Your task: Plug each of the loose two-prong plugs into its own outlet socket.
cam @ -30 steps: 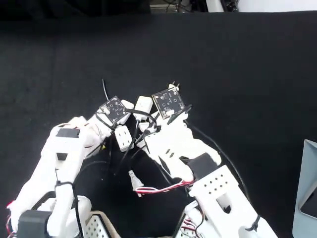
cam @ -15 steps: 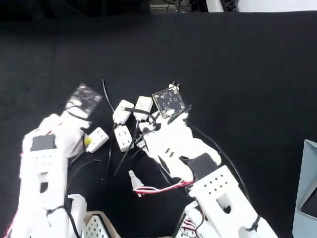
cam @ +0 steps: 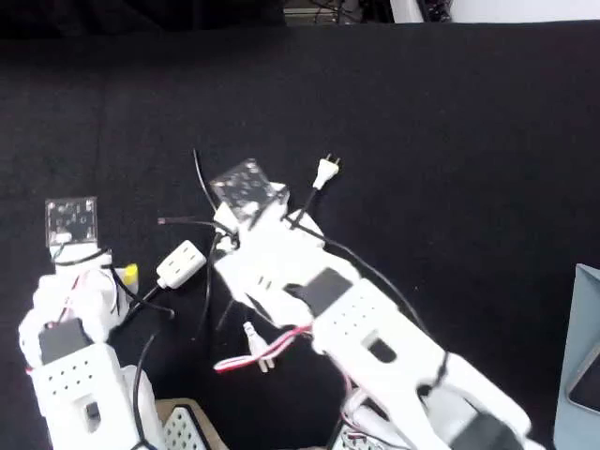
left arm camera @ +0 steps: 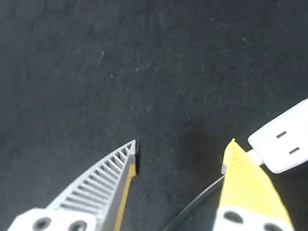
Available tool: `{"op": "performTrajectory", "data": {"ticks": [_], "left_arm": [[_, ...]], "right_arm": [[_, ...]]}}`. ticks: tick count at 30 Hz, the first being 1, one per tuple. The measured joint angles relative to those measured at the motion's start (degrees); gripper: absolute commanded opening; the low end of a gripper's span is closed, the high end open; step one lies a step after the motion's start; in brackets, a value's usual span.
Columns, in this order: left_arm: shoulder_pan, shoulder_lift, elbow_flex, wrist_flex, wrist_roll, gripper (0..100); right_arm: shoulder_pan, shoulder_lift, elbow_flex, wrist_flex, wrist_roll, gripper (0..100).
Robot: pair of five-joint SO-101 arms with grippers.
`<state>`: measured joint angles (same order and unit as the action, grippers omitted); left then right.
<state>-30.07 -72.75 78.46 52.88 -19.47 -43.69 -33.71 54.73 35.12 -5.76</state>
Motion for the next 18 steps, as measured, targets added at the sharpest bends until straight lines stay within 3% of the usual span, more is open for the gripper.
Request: {"op": "performTrajectory", "data": {"ticks": [6,12,18], "left_arm": [[-0.97,-10.37,5.63,0.26,5.80,28],[-1.67,-16.70,8.18,2.20,6.42,28],[-1.67,-19.25,8.44,3.78,6.42,28]], "right_arm": [[-1.05,8.88,-0.88,-9.05,0.00,1.1],[-1.05,14.95,-1.41,-17.05,0.00,1.1],[-1.05,21.89,-6.33,-18.37,0.00,1.1]]}}
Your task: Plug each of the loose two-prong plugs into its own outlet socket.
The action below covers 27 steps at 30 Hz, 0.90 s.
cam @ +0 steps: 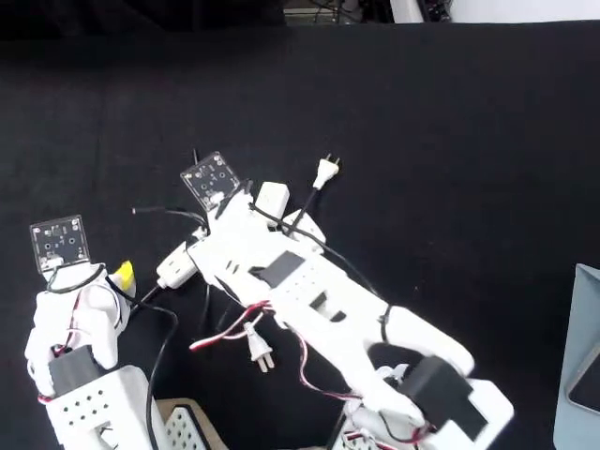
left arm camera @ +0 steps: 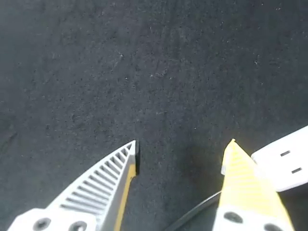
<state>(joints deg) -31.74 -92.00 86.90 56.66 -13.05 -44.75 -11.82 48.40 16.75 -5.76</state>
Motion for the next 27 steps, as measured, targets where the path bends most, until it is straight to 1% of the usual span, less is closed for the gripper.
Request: {"op": "performTrajectory", "data": {"ticks": [4,12,21,27], "left_arm": [[0.00,0.00,0.00,0.00,0.00,28],[0.00,0.00,0.00,0.00,0.00,28],[0.00,0.00,0.00,0.00,0.00,28],[0.00,0.00,0.00,0.00,0.00,28]], "right_arm": [[0.00,1.23,-0.97,0.00,0.00,1.1],[-3.52,1.76,-0.97,0.00,0.00,1.1],[-3.43,1.76,-1.05,-0.35,0.18,1.1],[-2.90,6.68,-3.16,-1.23,1.58,1.1]]}}
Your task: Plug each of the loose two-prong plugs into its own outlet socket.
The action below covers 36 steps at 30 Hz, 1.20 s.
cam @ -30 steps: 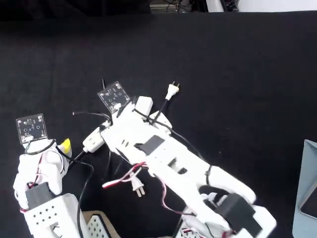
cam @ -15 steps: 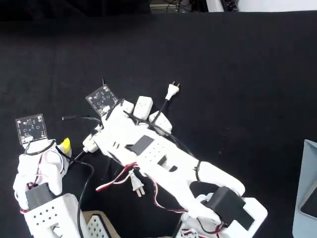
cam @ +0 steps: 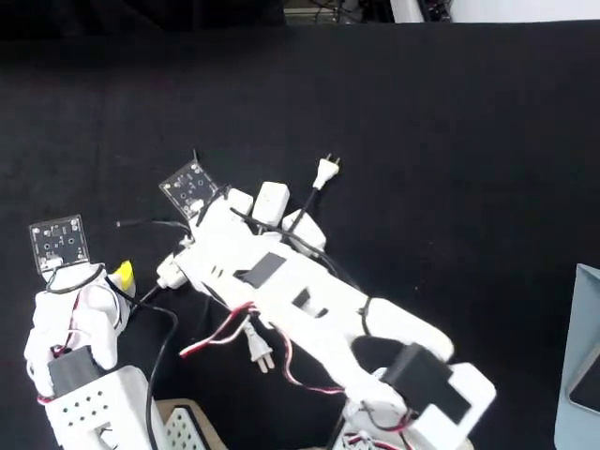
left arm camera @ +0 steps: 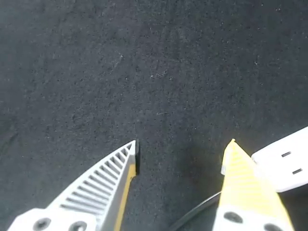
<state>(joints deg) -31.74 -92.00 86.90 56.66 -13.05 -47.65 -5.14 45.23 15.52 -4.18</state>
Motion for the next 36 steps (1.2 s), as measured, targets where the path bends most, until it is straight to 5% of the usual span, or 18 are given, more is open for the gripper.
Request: {"op": "performTrajectory", "data": {"ticks": [30,36], "left_arm": [[0.00,-0.35,0.97,0.00,0.00,28],[0.00,-0.35,0.97,0.00,0.00,28]], "right_arm": [[1.58,5.36,-3.60,0.79,2.64,1.1],[1.41,9.76,-11.34,8.00,2.64,1.1]]}}
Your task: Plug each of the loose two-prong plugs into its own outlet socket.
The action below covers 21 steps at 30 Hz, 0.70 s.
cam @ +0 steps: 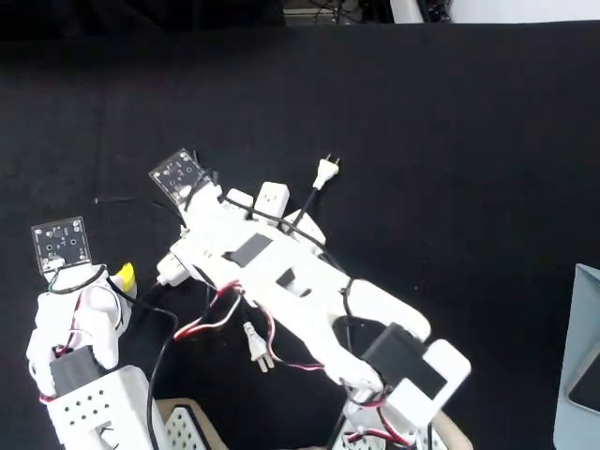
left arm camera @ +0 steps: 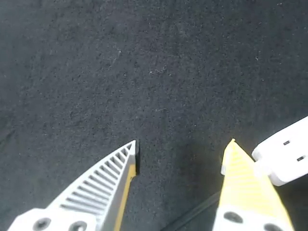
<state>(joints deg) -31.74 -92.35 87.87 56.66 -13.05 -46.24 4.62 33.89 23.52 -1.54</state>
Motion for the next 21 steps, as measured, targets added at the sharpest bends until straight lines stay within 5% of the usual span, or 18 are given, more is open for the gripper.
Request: {"op": "performTrajectory", "data": {"ticks": [21], "left_arm": [[0.00,0.00,0.00,0.00,0.00,28]], "right_arm": [[-0.26,2.46,-6.24,11.34,3.25,1.1]]}}
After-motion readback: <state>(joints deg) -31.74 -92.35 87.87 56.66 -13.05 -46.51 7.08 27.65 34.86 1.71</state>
